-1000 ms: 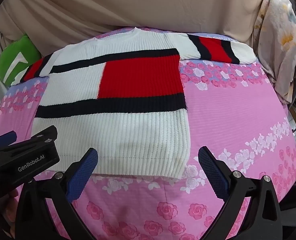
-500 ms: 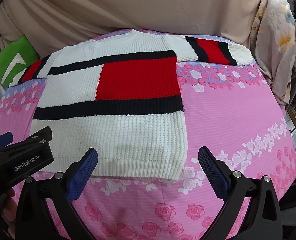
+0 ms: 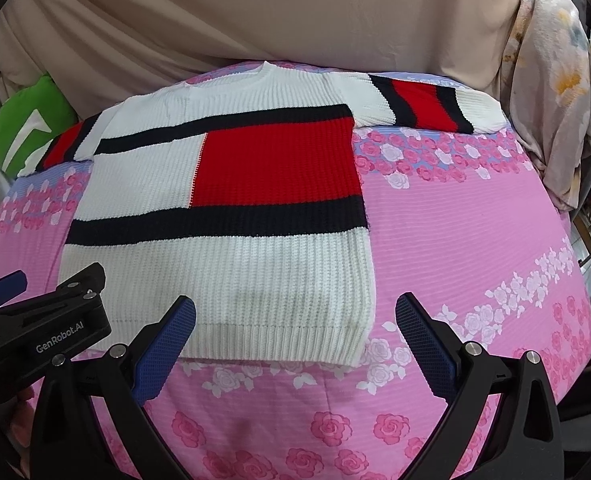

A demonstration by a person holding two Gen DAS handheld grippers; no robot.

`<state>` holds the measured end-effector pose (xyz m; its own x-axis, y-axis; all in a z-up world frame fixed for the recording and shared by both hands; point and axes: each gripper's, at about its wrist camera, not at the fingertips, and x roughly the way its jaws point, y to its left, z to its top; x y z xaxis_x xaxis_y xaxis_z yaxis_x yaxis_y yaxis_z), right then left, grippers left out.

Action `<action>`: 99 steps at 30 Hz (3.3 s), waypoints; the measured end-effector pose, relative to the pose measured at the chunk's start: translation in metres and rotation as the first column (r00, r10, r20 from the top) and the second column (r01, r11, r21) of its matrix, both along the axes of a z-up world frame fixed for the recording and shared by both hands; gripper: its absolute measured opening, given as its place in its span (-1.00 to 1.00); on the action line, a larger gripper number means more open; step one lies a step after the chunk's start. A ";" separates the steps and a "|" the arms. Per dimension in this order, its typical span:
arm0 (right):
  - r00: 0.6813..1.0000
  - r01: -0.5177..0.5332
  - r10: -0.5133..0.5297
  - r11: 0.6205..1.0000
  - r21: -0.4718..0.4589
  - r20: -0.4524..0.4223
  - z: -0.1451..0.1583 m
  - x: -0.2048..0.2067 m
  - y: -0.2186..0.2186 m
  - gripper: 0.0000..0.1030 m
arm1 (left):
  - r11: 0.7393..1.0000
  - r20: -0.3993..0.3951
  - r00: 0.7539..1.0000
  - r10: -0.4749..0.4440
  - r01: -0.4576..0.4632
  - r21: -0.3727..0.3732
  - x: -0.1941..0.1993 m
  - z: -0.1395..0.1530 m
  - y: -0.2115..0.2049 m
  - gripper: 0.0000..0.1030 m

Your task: Fold small clothes

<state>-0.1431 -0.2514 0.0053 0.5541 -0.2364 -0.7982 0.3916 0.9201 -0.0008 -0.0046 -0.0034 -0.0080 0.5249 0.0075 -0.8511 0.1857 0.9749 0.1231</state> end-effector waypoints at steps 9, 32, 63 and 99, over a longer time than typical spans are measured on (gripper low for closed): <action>1.000 0.002 -0.002 1.000 0.003 -0.003 -0.001 0.001 0.000 0.90 | 1.000 0.000 1.000 0.000 0.000 -0.001 0.000 0.000 0.000 0.87; 1.000 0.002 -0.002 1.000 0.003 -0.004 -0.002 0.001 0.000 0.90 | 1.000 0.001 1.000 0.001 -0.001 0.003 0.001 0.000 -0.001 0.86; 0.999 -0.015 0.013 0.997 0.073 0.037 -0.014 0.025 -0.050 0.90 | 0.997 -0.010 0.998 0.056 -0.057 -0.042 0.030 -0.004 0.005 0.87; 0.782 -0.122 0.001 0.981 0.152 0.623 0.080 0.275 -0.332 -0.79 | 0.937 0.115 0.934 0.337 -0.321 -0.138 0.206 -0.005 0.004 0.86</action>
